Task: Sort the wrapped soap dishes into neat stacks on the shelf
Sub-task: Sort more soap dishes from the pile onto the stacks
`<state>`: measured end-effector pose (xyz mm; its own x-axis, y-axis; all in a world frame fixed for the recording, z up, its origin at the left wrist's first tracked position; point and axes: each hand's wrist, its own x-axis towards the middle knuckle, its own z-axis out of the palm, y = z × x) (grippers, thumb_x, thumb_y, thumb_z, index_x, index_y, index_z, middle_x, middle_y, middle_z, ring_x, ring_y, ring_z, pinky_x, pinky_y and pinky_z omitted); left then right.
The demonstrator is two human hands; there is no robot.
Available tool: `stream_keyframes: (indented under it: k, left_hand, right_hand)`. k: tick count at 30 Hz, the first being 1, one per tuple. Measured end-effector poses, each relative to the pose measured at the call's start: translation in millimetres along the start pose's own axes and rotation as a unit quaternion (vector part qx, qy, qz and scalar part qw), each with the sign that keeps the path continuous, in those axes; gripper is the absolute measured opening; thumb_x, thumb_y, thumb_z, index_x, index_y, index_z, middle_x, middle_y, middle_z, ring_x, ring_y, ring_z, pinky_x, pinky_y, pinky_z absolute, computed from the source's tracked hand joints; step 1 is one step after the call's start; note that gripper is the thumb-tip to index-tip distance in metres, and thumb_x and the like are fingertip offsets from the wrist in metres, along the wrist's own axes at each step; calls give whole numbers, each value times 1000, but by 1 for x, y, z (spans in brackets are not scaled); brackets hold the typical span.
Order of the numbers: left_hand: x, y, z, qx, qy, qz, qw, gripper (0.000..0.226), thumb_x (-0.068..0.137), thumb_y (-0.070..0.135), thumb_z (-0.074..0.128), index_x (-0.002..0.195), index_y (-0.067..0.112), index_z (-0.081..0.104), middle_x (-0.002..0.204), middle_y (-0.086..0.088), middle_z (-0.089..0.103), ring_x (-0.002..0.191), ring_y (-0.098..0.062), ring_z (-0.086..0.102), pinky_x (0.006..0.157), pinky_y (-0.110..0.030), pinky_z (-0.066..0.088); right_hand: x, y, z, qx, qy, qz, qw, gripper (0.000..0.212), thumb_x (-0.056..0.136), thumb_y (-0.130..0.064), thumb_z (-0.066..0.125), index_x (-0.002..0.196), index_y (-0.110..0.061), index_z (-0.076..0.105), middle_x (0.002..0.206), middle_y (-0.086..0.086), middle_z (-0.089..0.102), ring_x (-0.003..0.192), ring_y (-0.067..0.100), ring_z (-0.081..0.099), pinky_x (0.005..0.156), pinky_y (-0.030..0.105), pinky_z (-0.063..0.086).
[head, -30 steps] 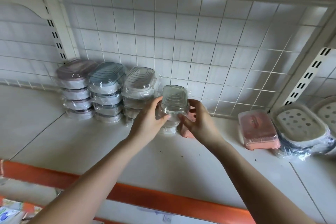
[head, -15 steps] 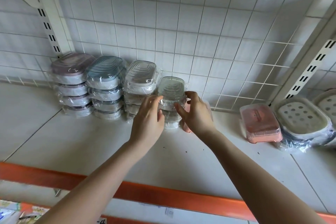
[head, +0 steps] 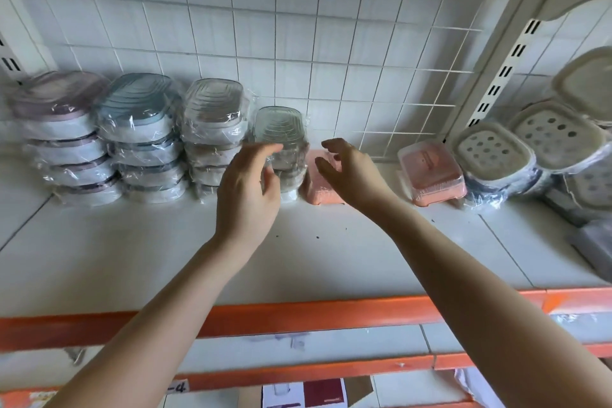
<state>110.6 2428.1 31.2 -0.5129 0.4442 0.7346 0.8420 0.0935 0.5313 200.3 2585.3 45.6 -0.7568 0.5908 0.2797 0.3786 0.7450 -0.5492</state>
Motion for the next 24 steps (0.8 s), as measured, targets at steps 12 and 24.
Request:
stream_keyframes:
  k: [12,24]
  left_hand:
    - [1,57,60,-111,-172,37,978,34,80,12,42,104,11,65,100,-3,65,86,-19,60,79,-35,51]
    - [4,118,133,-84,-277,18,957,32,86,9,53,117,13,59,117,-7,62,109,-26,57,89,-42,46]
  right_hand:
    - [-69,57,-60,-97,90,86,987,36,92,-29,57,121,-8,58,119,11,62,109,28,57,85,32,43]
    - [-112,113,-126,-135,133,147,971,32,92,-32,55,116,-10,57,111,11,63,104,29,58,82,39,47]
